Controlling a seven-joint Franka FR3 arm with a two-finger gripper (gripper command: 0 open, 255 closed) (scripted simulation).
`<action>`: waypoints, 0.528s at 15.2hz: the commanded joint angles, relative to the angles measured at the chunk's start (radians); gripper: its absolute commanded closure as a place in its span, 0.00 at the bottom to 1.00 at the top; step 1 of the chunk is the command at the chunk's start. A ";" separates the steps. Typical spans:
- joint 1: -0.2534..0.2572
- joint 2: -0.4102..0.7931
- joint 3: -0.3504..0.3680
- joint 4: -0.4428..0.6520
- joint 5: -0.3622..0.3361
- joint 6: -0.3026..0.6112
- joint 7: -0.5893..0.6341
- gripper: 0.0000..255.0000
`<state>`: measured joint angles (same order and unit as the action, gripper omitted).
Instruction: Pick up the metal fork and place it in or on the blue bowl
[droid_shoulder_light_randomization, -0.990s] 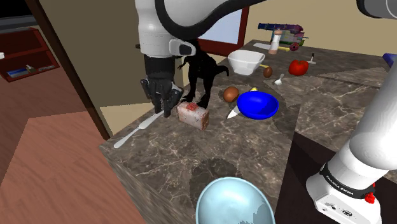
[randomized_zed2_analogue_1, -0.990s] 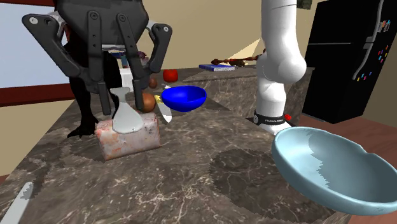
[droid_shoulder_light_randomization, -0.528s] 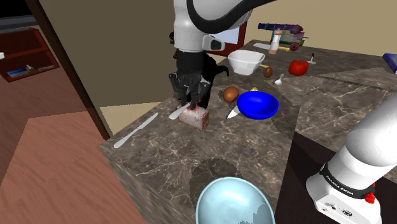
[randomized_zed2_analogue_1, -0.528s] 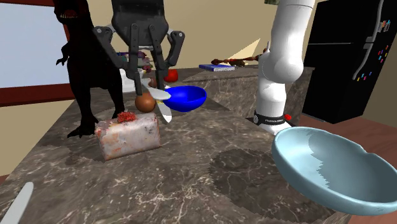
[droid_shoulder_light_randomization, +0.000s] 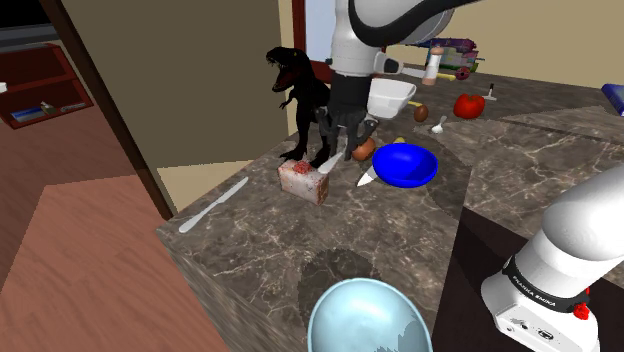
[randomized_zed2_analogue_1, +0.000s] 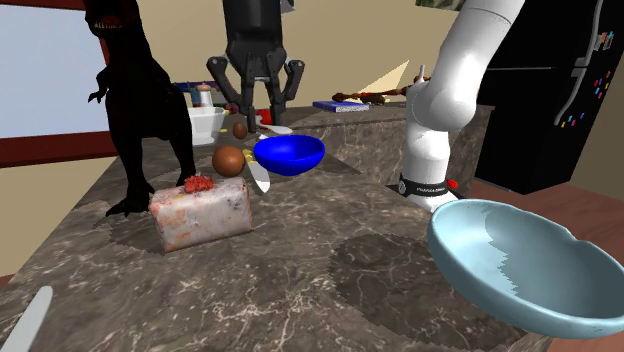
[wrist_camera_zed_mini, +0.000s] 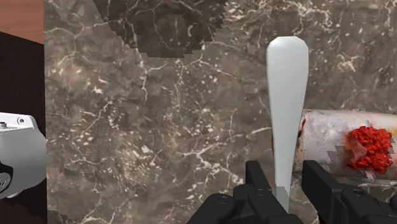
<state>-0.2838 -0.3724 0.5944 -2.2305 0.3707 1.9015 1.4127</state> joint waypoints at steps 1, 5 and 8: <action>-0.003 -0.049 -0.045 -0.040 0.010 -0.020 -0.056 1.00; -0.018 -0.127 -0.133 -0.119 0.005 -0.046 -0.163 1.00; -0.036 -0.173 -0.198 -0.168 -0.013 -0.063 -0.239 1.00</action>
<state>-0.3143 -0.5236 0.4216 -2.3851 0.3640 1.8541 1.2003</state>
